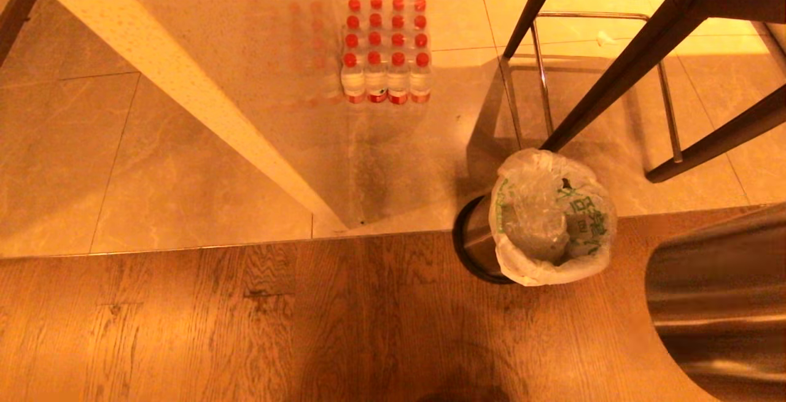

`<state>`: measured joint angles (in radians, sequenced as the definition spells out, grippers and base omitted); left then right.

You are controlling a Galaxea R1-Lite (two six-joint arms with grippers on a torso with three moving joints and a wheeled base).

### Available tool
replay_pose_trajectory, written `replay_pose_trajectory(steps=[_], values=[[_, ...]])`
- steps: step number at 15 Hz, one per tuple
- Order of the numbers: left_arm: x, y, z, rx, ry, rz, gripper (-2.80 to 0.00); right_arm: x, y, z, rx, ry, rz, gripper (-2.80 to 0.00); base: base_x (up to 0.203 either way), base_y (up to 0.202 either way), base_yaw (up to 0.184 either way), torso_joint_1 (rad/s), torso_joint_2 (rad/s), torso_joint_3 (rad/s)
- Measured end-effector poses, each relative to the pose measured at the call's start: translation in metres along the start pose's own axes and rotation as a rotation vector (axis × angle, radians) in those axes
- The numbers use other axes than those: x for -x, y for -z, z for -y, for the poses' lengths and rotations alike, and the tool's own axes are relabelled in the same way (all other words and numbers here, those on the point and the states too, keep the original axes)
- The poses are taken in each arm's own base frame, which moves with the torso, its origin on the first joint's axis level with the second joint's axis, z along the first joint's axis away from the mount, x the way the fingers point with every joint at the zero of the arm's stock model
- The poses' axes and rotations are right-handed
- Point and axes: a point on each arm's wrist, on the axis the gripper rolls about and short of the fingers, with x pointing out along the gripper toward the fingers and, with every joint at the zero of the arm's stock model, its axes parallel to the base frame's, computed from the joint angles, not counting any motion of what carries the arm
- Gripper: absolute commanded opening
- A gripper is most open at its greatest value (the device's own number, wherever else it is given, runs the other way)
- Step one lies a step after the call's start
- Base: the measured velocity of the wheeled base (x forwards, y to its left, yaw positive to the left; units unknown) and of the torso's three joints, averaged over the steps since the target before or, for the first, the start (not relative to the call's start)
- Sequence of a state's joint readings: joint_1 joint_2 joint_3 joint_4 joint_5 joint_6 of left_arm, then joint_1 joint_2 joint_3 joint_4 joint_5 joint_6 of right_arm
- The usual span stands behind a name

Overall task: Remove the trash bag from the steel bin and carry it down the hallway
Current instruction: Place the outer trash can on the ground

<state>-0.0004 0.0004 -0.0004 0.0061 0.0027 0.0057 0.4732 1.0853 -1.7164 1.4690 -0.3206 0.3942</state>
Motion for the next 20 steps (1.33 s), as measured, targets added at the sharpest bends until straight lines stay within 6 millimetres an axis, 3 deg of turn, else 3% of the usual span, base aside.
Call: replay_pose_trajectory(steps=[2, 6, 10, 14, 20], values=[[0.000, 0.000, 0.000, 0.000, 0.000, 0.001, -2.80, 0.000, 0.008, 0.004, -0.143, 0.061, -0.029, -2.80, 0.000, 0.000, 0.000, 0.000, 0.00, 0.000], [0.000, 0.000, 0.000, 0.000, 0.000, 0.001, -2.80, -0.027, 0.018, 0.002, -0.359, 0.234, -0.027, -2.80, 0.000, 0.000, 0.000, 0.000, 0.00, 0.000], [0.000, 0.000, 0.000, 0.000, 0.000, 0.001, -2.80, -0.060, 0.004, -0.012, -0.504, 0.268, 0.038, -2.80, 0.000, 0.000, 0.000, 0.000, 0.00, 0.000], [0.000, 0.000, 0.000, 0.000, 0.000, 0.000, -2.80, -0.118, -0.008, -0.023, -0.569, 0.360, 0.020, -2.80, 0.000, 0.000, 0.000, 0.000, 0.00, 0.000], [0.000, 0.000, 0.000, 0.000, 0.001, 0.000, -2.80, -0.197, -0.023, -0.006, -0.622, 0.509, 0.062, -2.80, 0.000, 0.000, 0.000, 0.000, 0.00, 0.000]])
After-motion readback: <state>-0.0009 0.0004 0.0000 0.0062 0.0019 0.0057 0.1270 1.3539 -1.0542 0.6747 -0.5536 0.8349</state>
